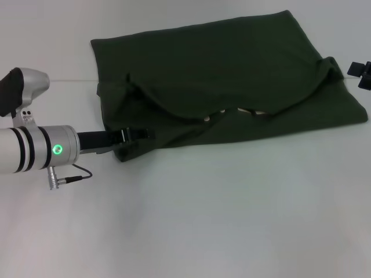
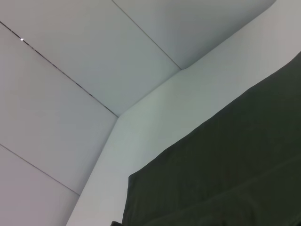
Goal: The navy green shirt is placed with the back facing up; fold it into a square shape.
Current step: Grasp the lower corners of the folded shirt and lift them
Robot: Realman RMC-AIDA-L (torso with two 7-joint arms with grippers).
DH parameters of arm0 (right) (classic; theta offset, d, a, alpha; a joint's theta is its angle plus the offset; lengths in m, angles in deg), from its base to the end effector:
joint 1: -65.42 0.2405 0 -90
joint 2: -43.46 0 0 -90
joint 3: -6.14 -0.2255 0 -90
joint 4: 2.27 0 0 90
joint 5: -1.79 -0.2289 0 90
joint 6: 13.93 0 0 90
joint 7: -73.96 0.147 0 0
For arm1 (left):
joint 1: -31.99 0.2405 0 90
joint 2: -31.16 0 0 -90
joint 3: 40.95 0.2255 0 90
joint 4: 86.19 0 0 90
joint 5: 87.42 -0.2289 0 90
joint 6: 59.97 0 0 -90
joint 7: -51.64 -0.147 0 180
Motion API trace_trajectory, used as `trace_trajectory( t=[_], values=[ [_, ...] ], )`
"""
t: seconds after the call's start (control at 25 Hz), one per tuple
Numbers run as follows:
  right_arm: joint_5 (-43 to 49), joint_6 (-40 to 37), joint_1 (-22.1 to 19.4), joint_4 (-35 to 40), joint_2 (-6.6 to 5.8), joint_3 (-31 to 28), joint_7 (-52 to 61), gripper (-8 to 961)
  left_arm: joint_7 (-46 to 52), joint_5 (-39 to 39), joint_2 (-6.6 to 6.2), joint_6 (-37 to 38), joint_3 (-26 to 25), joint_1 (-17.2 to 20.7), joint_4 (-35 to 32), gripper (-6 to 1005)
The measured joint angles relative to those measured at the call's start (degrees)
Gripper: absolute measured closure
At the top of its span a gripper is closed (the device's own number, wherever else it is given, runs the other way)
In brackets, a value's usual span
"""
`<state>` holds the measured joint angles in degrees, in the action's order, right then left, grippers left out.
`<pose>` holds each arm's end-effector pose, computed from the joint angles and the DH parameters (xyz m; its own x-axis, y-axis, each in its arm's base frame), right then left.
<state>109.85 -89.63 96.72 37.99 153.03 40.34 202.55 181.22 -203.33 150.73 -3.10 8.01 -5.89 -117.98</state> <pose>0.2799 0.3918 0.1232 0.1517 -0.6545 -0.7407 -0.9608 -0.2737 0.0450 -0.2532 0.4011 -0.0202 0.2181 0.8052 0.5514 0.9735 -0.2194 -0.0647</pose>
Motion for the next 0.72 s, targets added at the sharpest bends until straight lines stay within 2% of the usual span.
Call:
trace_trajectory(
  t=[0.24, 0.48, 0.72],
  values=[
    [-0.1, -0.1, -0.4, 0.0, -0.04, 0.0, 0.0, 246, -2.3, 0.0, 0.06, -4.4, -0.1, 0.4, 0.6, 439],
    [-0.2, -0.1, -0.5, 0.0, -0.05, -0.1, 0.0, 246, -3.3, 0.0, -0.45, -5.2, 0.4, 0.2, 2.0, 440],
    [-0.2, -0.2, -0.5, 0.0, -0.09, -0.2, 0.0, 246, -3.4, 0.0, -0.13, -5.3, 0.7, 0.5, 2.5, 444]
  ],
)
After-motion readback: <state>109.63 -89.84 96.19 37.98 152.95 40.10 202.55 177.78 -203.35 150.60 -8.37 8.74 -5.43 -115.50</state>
